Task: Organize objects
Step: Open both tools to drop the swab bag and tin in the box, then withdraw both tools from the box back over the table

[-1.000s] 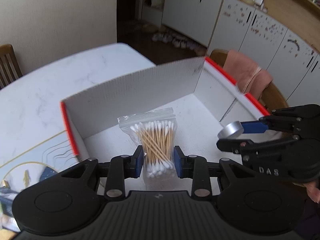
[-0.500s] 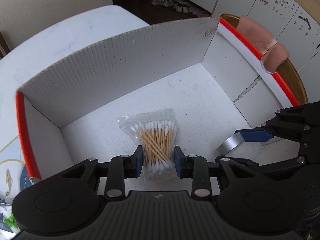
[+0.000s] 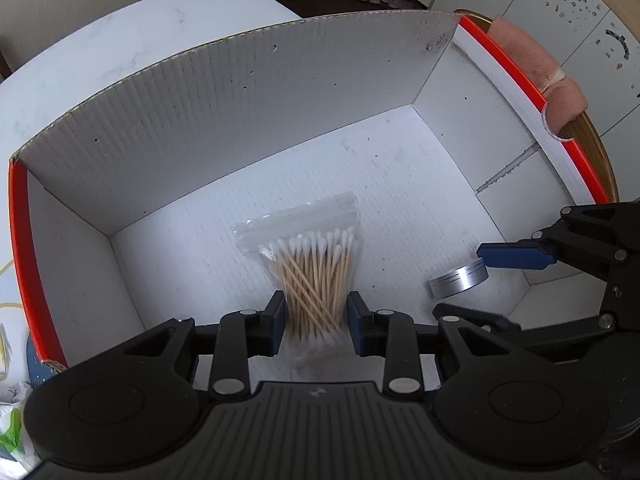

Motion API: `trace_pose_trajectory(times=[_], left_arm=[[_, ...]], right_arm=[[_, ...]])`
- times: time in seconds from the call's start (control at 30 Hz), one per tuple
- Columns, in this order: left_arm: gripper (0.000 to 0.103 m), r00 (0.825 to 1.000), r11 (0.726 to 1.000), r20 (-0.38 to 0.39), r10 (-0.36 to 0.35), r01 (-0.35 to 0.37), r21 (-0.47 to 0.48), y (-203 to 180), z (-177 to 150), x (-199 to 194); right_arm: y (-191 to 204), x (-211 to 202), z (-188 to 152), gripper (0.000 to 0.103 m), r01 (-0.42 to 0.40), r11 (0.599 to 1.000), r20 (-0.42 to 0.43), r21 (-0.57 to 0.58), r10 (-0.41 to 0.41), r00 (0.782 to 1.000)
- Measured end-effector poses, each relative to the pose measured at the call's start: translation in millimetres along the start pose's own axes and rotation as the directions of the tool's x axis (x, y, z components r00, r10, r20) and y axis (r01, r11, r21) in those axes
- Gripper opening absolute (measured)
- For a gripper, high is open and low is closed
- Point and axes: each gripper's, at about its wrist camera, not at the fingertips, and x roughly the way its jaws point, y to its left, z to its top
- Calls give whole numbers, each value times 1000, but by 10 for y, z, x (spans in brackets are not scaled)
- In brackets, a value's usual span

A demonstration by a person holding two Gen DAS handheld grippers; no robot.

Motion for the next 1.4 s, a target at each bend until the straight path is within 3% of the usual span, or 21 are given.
trace_pose_trajectory(times=[0.13, 0.2, 0.23, 0.57, 0.8, 0.9, 1.0, 1.4], left_arm=[[36, 1000, 1000, -2, 0, 0, -13, -3, 17, -10], [60, 1000, 1000, 19, -3, 4, -16, -7, 17, -50], [62, 999, 1000, 32, -3, 3, -19, -11, 17, -77], [62, 990, 998, 137, -7, 15, -59, 25, -39, -423], [62, 975, 998, 223, -22, 33, -44, 24, -202, -754], [62, 965, 999, 262, -26, 34, -27, 27, -322, -919], [62, 954, 999, 298, -35, 40, -10, 57, -462, -1092], [66, 919, 999, 393, -33, 20, 37, 520, -1244, -1748]], right_arm=[[-10, -51, -26, 61, -8, 1000, 17, 8, 8, 1000], [-21, -94, -36, 62, -25, 1000, 31, 18, 25, 999], [-22, -120, -41, 63, -27, 999, 39, 21, 27, 999], [-10, -449, -82, 63, -42, 999, 132, 34, 37, 990], [60, -716, -153, 64, -35, 997, 198, 63, 22, 980], [120, -834, -201, 64, -29, 996, 222, 80, 11, 975], [191, -948, -256, 76, -55, 992, 244, 110, 27, 969], [1026, -1318, -394, 83, -88, 988, 355, 129, 37, 934]])
